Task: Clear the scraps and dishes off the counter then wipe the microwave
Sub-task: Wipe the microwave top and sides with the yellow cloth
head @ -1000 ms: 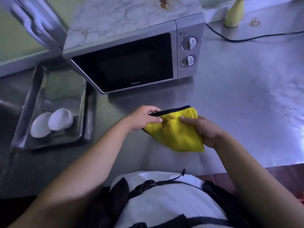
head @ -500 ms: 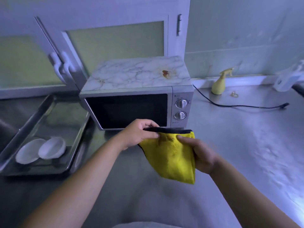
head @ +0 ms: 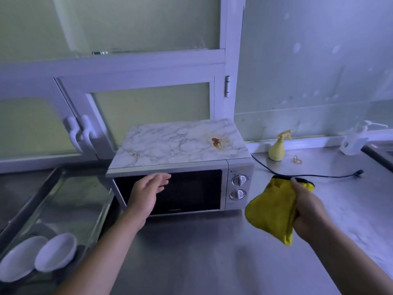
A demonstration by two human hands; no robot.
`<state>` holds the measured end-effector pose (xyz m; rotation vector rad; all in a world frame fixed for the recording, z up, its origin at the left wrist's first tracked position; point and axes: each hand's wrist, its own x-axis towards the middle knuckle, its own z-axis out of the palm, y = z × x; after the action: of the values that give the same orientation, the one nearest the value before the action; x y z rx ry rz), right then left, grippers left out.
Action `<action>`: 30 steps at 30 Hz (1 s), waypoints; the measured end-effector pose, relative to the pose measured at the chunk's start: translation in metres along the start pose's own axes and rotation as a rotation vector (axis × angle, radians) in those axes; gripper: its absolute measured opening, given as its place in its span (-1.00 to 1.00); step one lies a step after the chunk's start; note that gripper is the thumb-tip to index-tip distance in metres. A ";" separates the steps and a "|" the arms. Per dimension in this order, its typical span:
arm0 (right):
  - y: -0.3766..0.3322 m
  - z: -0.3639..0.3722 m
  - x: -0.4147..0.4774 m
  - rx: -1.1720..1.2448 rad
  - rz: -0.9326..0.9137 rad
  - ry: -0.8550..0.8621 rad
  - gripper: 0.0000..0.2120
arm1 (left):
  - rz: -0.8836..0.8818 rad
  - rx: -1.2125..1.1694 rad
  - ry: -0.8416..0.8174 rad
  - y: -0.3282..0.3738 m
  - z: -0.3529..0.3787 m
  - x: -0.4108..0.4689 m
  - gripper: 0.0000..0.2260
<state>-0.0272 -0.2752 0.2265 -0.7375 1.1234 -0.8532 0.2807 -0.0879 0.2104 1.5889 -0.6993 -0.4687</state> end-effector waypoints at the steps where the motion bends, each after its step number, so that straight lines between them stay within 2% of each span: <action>1: -0.004 0.005 0.008 -0.036 -0.076 0.043 -0.62 | 0.020 -0.016 0.143 -0.003 -0.011 0.005 -0.79; 3: -0.011 0.022 0.021 -0.172 -0.231 0.117 -0.71 | 0.060 0.017 0.396 -0.008 -0.039 0.018 -0.88; 5: -0.014 0.047 0.036 -0.308 -0.339 0.167 -0.63 | 0.073 0.166 0.498 -0.017 -0.069 0.037 -0.76; 7: -0.010 0.075 0.054 -0.382 -0.421 0.165 -0.58 | 0.001 0.336 0.509 -0.028 -0.092 0.058 -0.56; 8: -0.007 0.090 0.062 -0.411 -0.443 0.154 -0.60 | -0.059 0.340 0.503 -0.033 -0.101 0.066 -0.50; 9: -0.002 0.104 0.070 -0.447 -0.455 0.143 -0.63 | -0.116 0.290 0.492 -0.037 -0.107 0.074 -0.51; 12: 0.015 0.129 0.093 -0.586 -0.443 0.186 -0.77 | -0.263 0.117 0.359 -0.052 -0.119 0.094 -0.76; 13: 0.020 0.131 0.099 -0.600 -0.447 0.216 -0.82 | -0.313 0.082 0.316 -0.059 -0.120 0.098 -0.75; 16: 0.027 0.126 0.112 -0.572 -0.452 0.255 -0.82 | -0.362 0.030 0.340 -0.073 -0.120 0.106 -0.67; 20: 0.027 0.117 0.120 -0.448 -0.416 0.202 -0.79 | -0.338 0.002 0.452 -0.073 -0.111 0.104 -0.72; 24: 0.020 0.109 0.128 -0.352 -0.393 0.162 -0.86 | -0.304 0.001 0.498 -0.070 -0.099 0.085 -0.77; 30: 0.007 0.095 0.134 -0.244 -0.306 0.094 -0.86 | -0.269 0.062 0.548 -0.063 -0.081 0.026 -0.64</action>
<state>0.0922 -0.3813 0.1859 -1.1010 1.2305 -1.0264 0.3640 -0.0433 0.1621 1.7743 -0.0849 -0.1864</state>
